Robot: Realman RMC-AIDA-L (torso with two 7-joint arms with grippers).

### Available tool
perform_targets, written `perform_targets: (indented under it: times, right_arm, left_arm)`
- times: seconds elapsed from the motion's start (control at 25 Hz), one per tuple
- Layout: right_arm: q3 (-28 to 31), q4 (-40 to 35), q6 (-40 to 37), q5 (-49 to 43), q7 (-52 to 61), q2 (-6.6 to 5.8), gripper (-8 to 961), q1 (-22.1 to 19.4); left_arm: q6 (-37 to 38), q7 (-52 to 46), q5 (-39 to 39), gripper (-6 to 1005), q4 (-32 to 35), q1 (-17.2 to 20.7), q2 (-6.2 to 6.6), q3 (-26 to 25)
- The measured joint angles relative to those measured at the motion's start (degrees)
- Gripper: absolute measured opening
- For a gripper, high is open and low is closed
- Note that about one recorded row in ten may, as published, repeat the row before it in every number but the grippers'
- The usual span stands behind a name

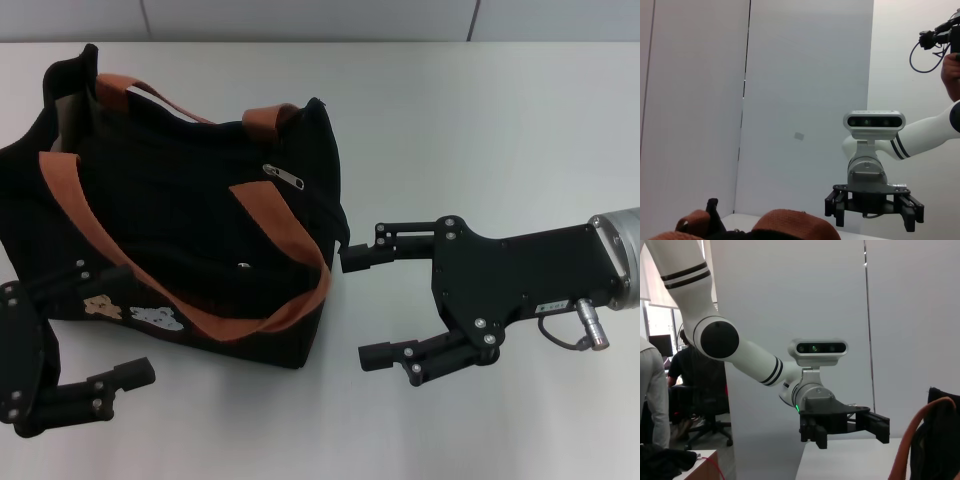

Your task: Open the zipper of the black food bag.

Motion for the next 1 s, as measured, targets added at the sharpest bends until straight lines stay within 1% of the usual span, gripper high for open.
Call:
perform_targets:
  times: [0.6,0.8,1.0]
  right_arm:
    - [0.22,1.34,1.16,0.19,-0.13,0.13,838,0.27]
    - [0.35,1.45,1.18,0.19,-0.13,0.16,838,-0.02]
    - [0.35,1.51,1.18,0.19,-0.13,0.16,838,-0.02]
  left_arm:
    - [-0.11,-0.25,0.75,832,-0.05,-0.87,-0.22,0.57]
    - [-0.07,-0.36,1.94,832,-0.05,-1.60,-0.59,0.56]
    - [-0.06,-0.36,2.30,832,-0.04,-1.84,-0.67,0.51]
